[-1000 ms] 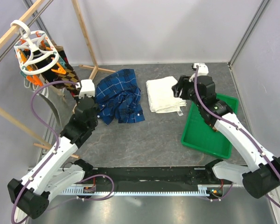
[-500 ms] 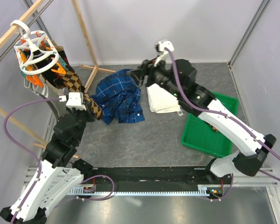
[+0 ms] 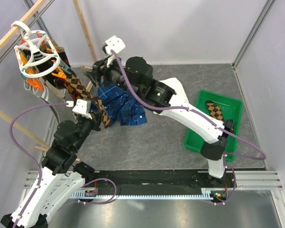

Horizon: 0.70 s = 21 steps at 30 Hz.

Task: Remove the socks clipped to the hanger
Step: Place the sock in the bin, then remove the sock from the hanger.

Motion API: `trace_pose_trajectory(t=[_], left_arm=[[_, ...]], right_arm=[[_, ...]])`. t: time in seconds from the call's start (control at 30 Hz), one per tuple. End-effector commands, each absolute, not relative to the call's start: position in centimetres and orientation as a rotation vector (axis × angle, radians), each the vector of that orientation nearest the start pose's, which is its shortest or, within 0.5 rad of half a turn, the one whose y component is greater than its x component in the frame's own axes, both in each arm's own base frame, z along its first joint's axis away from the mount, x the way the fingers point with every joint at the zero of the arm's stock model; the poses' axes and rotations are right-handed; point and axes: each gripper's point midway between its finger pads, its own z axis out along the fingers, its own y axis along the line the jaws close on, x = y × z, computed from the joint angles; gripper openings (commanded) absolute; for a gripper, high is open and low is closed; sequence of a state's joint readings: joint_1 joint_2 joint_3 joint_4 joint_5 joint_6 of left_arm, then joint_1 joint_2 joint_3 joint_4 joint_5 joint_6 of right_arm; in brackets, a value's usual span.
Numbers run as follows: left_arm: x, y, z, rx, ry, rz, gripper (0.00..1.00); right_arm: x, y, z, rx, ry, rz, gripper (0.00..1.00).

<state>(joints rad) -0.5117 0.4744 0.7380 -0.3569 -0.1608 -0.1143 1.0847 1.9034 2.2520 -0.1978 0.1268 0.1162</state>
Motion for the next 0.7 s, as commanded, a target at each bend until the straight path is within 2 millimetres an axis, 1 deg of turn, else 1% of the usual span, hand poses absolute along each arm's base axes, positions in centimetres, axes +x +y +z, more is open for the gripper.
trace_pose_trajectory(t=[0.0,0.03,0.07,0.1,0.13,0.2,0.3,0.43,0.47,0.57,0.6,0.67], left_arm=[[22.1,-11.7,28.7,0.26,1.665,-0.432,0.02],[22.1,-11.7,28.6,0.263,1.669,-0.439,0.02],[22.1,-11.9,28.7,0.266,1.664,-0.444,0.02],[22.1,-12.0,28.7,0.272,1.663,-0.448,0.02],[22.1,-12.0,28.6,0.278,1.659,-0.449,0.02],[22.1,-12.4,28.9,0.298,1.646,-0.464,0.02],[22.2,-12.8,28.9,0.311,1.641,-0.475,0.02],[22.0,-12.7,29.0,0.314,1.633,-0.478,0.02],[22.0,-12.7,29.0,0.31,1.634,-0.474,0.02],[21.8,-12.5,29.3,0.298,1.622,-0.479,0.02],[21.8,-12.5,29.3,0.292,1.622,-0.484,0.02],[21.9,-12.6,29.4,0.288,1.626,-0.488,0.02]], right_arm=[[26.9,51.2,52.9,-0.61,1.232,0.811,0.67],[27.1,51.9,52.7,-0.615,1.226,0.808,0.68],[27.0,52.1,52.8,-0.609,1.213,0.81,0.68],[27.2,52.2,53.0,-0.598,1.205,0.808,0.68],[27.5,52.5,52.6,-0.594,1.205,0.799,0.68],[27.9,52.6,53.0,-0.579,1.178,0.788,0.68],[28.1,53.9,52.2,-0.588,1.168,0.788,0.68],[28.3,54.7,52.0,-0.595,1.143,0.799,0.67],[28.3,54.7,51.9,-0.585,1.149,0.798,0.66],[28.7,53.8,52.5,-0.542,1.165,0.79,0.65],[28.9,52.7,53.3,-0.505,1.171,0.778,0.65],[29.0,51.7,53.5,-0.465,1.207,0.764,0.65]])
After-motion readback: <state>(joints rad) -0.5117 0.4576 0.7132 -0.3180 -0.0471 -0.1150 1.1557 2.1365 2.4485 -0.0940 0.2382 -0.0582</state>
